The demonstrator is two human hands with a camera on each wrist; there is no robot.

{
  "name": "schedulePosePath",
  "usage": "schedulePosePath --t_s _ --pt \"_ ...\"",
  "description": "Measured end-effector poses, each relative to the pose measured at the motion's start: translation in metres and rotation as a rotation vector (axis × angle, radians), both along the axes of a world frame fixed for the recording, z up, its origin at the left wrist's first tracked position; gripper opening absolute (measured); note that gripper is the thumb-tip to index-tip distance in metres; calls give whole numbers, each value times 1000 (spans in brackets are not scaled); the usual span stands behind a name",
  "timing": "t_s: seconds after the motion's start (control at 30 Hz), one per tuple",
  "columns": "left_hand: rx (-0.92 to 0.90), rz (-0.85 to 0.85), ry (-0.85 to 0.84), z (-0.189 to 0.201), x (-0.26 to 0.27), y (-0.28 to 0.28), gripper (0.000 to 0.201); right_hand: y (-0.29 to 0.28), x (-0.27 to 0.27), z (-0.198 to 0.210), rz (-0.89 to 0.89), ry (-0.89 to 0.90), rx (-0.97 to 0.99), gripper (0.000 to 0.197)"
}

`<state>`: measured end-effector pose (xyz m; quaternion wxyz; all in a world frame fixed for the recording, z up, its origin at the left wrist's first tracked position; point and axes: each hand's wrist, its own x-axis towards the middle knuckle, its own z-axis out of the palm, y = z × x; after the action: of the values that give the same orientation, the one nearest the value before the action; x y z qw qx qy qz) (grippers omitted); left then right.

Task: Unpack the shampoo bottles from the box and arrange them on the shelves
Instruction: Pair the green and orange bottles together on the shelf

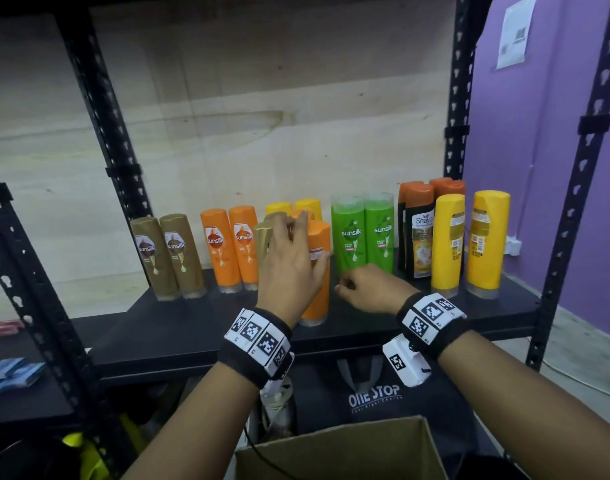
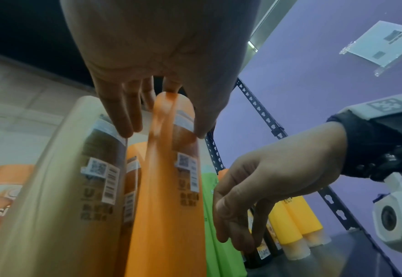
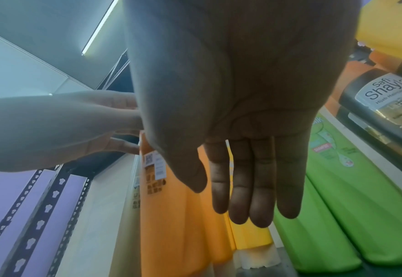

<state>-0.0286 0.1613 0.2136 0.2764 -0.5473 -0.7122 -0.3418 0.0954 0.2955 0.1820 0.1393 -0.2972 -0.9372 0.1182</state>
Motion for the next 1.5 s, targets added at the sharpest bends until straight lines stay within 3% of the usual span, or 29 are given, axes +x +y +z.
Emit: schedulePosePath --t_s 0.23,0.4,0.57,0.7,0.87,1.0,1.5 --pt "-18 -205 -247 -10 -12 -3 62 2 1 2 -21 70 16 25" --pt "3 -226 -289 4 -18 -13 62 -2 -14 15 43 238 50 12" --pt "45 -244 -385 20 -36 -33 61 -3 -40 38 46 426 27 58" --pt "70 -231 -428 25 -56 -50 61 -2 -63 49 74 450 -2 73" --pt "92 -246 -525 29 -70 -67 59 5 -83 46 86 384 -32 75" --pt "105 -265 -581 32 -69 -72 60 8 -85 40 101 465 -40 72" --pt "114 -402 -542 19 -37 -41 62 5 -32 29 60 575 -93 69"
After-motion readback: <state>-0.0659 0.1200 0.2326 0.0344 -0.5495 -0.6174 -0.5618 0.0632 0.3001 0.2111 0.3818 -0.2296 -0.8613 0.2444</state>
